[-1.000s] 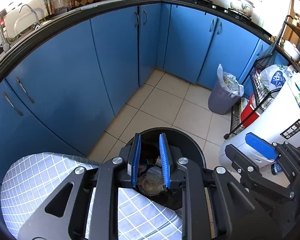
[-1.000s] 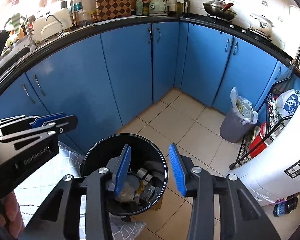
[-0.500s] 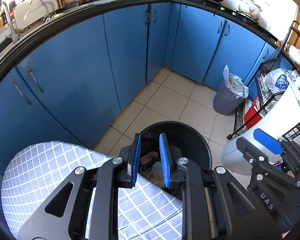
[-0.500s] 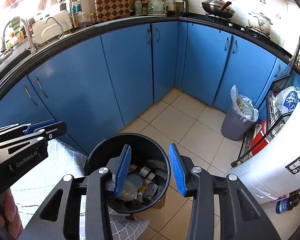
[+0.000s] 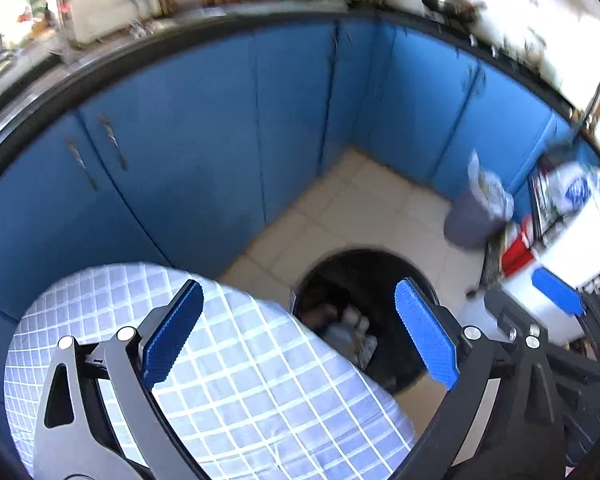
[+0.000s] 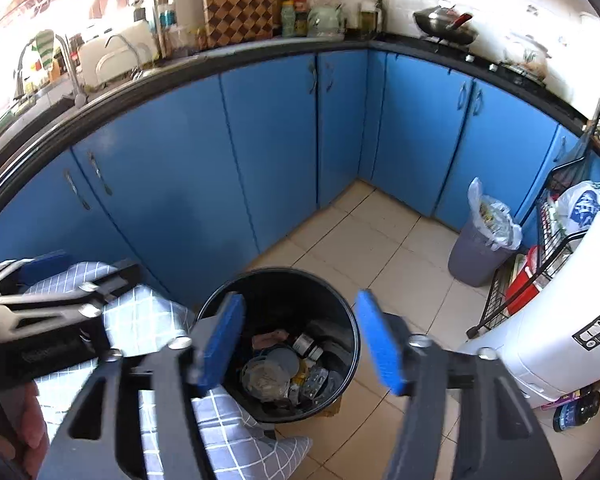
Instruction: Collect trash
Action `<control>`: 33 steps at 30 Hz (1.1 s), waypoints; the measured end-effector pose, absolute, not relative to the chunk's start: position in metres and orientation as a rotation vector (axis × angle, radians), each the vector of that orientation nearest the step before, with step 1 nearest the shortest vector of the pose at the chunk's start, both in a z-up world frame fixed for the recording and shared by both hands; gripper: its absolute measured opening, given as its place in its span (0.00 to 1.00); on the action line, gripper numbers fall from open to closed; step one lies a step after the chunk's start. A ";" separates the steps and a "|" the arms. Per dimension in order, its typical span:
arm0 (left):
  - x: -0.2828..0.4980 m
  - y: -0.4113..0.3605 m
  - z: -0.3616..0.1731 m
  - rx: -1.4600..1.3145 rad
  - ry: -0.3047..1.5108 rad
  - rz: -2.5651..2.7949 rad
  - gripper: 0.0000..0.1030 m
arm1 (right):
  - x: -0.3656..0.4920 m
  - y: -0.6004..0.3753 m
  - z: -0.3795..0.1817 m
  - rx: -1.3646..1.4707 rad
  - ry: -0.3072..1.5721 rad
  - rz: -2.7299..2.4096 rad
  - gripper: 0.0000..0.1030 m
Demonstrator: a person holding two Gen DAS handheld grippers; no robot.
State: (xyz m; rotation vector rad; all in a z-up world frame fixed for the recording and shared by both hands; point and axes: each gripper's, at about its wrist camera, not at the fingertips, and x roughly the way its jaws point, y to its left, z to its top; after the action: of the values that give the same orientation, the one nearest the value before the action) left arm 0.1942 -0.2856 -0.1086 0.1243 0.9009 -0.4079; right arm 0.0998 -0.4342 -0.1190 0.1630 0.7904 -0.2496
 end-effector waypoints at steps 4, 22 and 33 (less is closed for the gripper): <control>0.195 -0.283 -0.109 0.148 0.914 -0.399 0.94 | 0.100 -0.432 -0.118 0.171 0.792 -0.251 0.69; 0.195 -0.268 -0.106 0.143 0.934 -0.374 0.96 | 0.095 -0.425 -0.107 0.183 0.770 -0.274 0.85; 0.190 -0.258 -0.097 0.146 0.926 -0.369 0.96 | 0.088 -0.416 -0.096 0.172 0.755 -0.282 0.85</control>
State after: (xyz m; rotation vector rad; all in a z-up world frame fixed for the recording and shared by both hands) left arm 0.1904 -0.2575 -0.0966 0.1457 0.9261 -0.3690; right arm 0.0882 -0.4161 -0.0960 0.1719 0.7554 -0.2818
